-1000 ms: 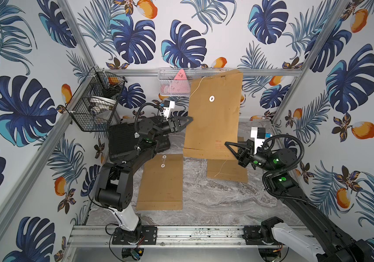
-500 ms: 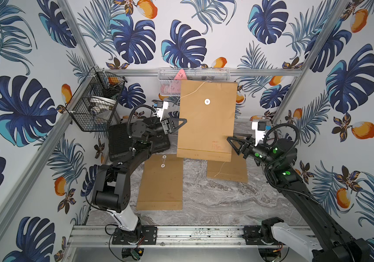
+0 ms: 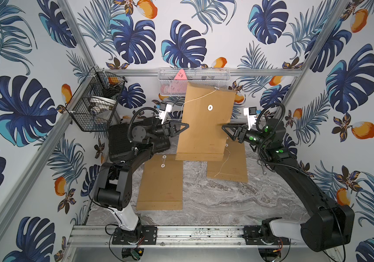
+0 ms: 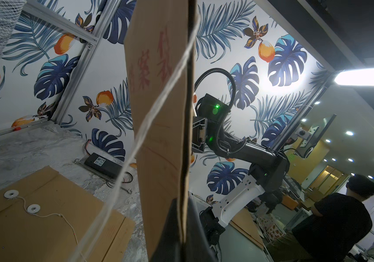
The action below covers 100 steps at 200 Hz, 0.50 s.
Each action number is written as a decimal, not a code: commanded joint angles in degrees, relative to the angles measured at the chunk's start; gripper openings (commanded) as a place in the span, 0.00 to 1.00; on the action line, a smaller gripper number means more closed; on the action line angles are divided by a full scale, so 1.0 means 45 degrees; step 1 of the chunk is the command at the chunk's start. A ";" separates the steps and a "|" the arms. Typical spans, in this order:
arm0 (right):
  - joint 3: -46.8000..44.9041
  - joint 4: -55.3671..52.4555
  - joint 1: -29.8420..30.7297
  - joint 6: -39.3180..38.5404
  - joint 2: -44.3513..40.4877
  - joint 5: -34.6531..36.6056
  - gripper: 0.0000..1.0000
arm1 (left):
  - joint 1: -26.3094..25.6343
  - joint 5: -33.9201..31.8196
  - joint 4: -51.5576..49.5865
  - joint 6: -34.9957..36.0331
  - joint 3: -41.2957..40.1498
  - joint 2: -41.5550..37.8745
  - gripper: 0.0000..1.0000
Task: Close the mouth of the file bag
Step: Pick up the file bag from the file bag.
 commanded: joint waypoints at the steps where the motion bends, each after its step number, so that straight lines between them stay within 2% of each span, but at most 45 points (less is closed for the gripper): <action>1: -0.0198 0.0699 -0.0403 0.0144 -0.0069 -0.0493 0.79 | -0.0018 0.0235 0.0347 0.0338 0.0024 -0.0401 0.00; 14: -0.0225 0.1329 -0.0427 0.0588 0.0115 -0.1256 0.81 | -0.0072 0.0351 -0.0357 0.0918 -0.0021 -0.0584 0.00; 30: 0.0102 0.0733 -0.0387 0.0495 0.0502 -0.1526 0.82 | -0.0117 0.0449 -0.0417 0.0893 0.0021 -0.0653 0.00; 50: 0.0151 -0.0859 -0.0539 -0.0719 0.0354 -0.0455 0.83 | -0.0116 0.0664 0.0098 0.0373 0.0167 -0.0777 0.00; 69: 0.0151 -0.1172 -0.0624 -0.0980 0.0201 -0.0258 0.84 | -0.0110 0.0763 -0.0866 0.1085 0.0135 -0.1153 0.00; 89: 0.0055 -0.0947 -0.0605 -0.0654 0.0357 -0.0675 0.84 | -0.0132 0.0784 -0.1579 0.1600 0.0142 -0.1430 0.00; 100: -0.0153 -0.0198 -0.0586 -0.0215 0.0415 -0.1407 0.84 | -0.0161 0.0813 -0.1552 0.1492 0.0192 -0.1402 0.00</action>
